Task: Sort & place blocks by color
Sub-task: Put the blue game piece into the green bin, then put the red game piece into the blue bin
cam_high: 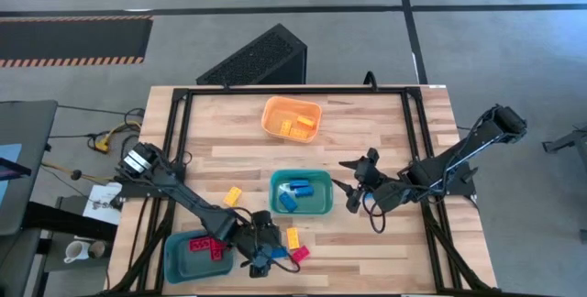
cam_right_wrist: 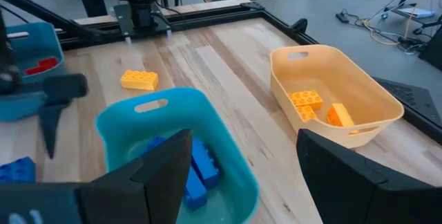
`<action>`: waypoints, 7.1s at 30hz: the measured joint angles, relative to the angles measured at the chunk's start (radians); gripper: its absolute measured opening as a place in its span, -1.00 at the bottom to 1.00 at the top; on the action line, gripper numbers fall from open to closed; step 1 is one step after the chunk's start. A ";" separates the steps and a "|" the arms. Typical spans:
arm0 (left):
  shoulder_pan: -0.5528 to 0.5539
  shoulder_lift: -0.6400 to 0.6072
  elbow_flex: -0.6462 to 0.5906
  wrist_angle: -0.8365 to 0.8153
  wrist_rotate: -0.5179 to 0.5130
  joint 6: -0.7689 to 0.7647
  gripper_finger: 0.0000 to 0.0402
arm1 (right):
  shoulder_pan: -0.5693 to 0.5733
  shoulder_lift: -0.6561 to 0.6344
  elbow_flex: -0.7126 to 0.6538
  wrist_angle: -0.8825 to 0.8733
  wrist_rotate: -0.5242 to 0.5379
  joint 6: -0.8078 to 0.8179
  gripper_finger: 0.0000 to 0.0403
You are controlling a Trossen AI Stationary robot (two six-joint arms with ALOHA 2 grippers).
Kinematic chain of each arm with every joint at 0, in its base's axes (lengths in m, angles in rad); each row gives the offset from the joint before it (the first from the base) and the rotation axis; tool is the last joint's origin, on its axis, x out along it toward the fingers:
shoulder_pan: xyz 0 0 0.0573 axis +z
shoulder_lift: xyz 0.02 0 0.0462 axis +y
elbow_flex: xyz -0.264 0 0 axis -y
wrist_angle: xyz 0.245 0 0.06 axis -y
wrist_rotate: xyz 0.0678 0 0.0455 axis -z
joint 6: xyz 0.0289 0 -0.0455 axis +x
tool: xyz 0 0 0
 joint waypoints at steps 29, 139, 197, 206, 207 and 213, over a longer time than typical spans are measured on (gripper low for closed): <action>-0.032 0.057 -0.004 -0.109 -0.129 -0.048 -0.94 | 0.047 0.000 0.000 0.079 -0.036 0.021 0.40; 0.161 -0.334 -0.106 0.098 -0.554 0.401 0.23 | 0.029 0.000 0.000 0.081 -0.015 -0.048 0.40; 0.283 -1.169 -0.817 0.679 -0.536 0.685 -0.53 | -0.419 0.014 0.001 -0.369 -0.432 0.146 0.40; 0.283 -1.160 -0.817 0.591 -0.546 0.624 -0.53 | -0.391 0.011 0.000 -0.573 -0.542 0.263 0.40; 0.283 -1.163 -0.817 0.593 -0.546 0.624 -0.53 | -0.380 0.011 0.000 -0.606 -0.553 0.294 0.40; 0.283 -1.160 -0.817 0.606 -0.545 0.621 -0.53 | -0.305 0.011 0.000 -0.717 -0.536 0.412 0.40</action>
